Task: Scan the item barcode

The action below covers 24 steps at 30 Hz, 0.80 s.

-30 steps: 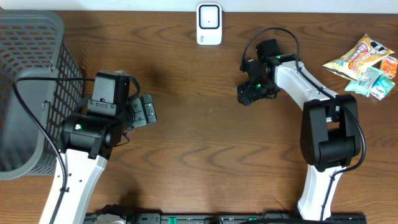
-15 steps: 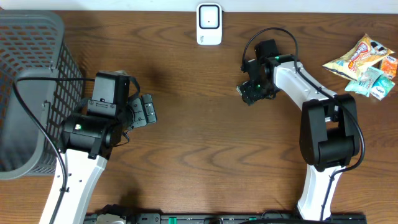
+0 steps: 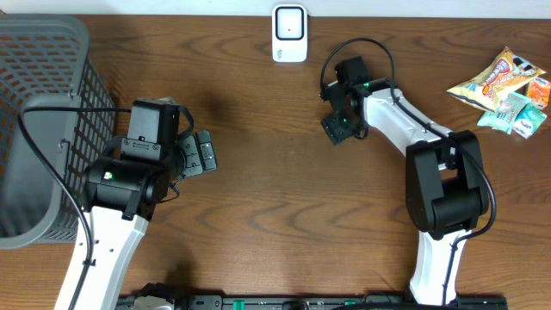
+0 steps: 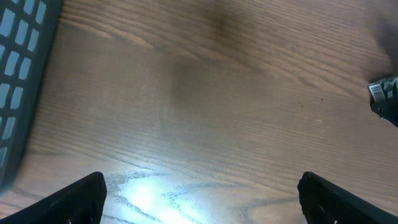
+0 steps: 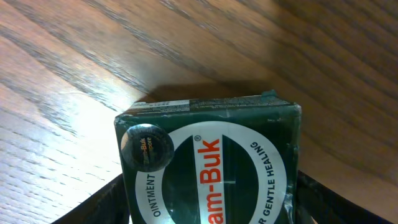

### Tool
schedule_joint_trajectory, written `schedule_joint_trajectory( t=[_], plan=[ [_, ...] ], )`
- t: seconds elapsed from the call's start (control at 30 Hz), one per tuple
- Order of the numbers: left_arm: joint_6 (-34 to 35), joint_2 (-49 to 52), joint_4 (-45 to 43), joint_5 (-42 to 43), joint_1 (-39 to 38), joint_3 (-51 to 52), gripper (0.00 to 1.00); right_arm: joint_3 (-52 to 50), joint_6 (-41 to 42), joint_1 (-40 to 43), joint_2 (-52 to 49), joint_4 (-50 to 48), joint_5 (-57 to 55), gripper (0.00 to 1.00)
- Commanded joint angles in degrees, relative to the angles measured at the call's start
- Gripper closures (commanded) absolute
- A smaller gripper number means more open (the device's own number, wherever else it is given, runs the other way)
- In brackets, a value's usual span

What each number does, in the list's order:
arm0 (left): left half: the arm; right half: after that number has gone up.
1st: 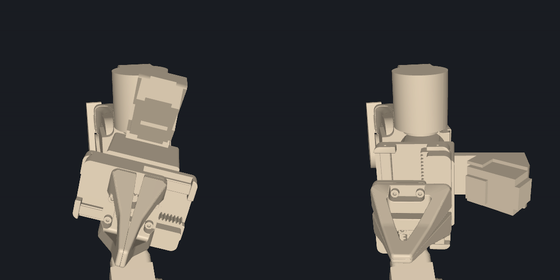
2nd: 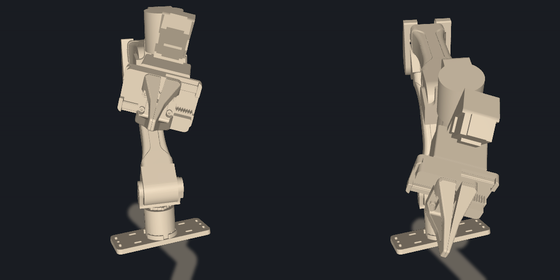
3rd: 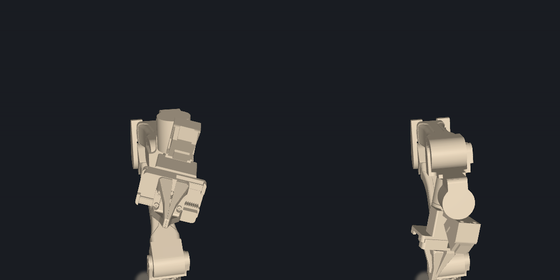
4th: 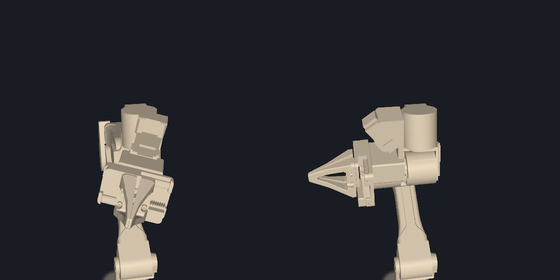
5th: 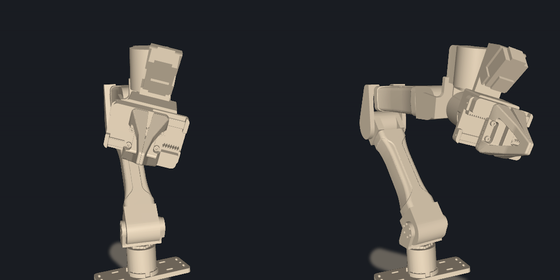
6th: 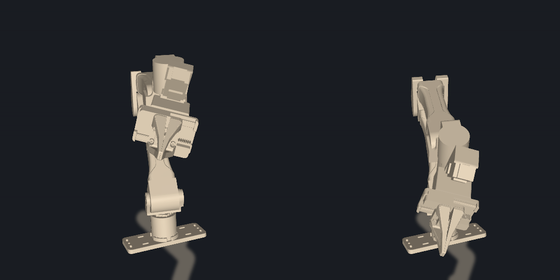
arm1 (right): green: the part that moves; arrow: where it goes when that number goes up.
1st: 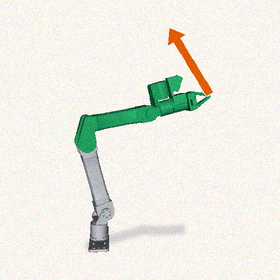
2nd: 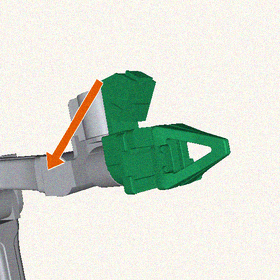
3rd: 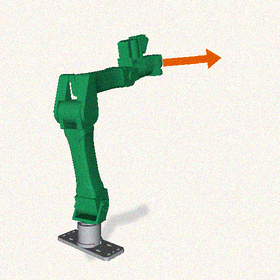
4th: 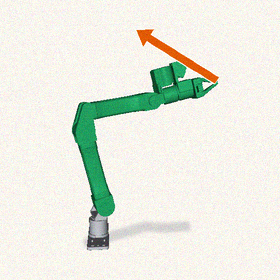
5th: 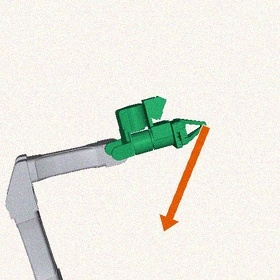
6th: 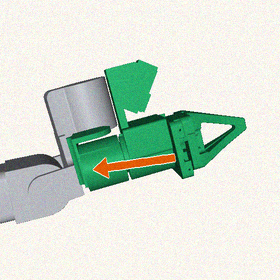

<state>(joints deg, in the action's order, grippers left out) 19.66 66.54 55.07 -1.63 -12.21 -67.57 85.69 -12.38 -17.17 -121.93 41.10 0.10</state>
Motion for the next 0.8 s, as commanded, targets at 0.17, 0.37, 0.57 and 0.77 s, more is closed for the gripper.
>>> schedule_joint_trajectory(
  t=[0.17,0.37,0.57,0.77],
  plan=[
    [0.52,0.11,0.00,0.09,0.09,-0.52,0.02,-1.36,0.13,-0.50,-1.99,0.94,-1.51,0.36],
    [0.52,0.11,0.00,0.09,0.09,-0.50,0.02,-1.81,2.80,-0.55,-1.97,1.22,0.00,0.42],
    [0.52,0.11,0.00,0.09,0.09,-0.52,0.02,-1.16,4.61,-0.17,-1.60,1.14,9.14,0.46],
    [0.52,0.11,0.00,0.11,0.09,-0.52,0.02,0.09,5.07,2.10,1.20,1.99,22.23,0.46]
  ],
)
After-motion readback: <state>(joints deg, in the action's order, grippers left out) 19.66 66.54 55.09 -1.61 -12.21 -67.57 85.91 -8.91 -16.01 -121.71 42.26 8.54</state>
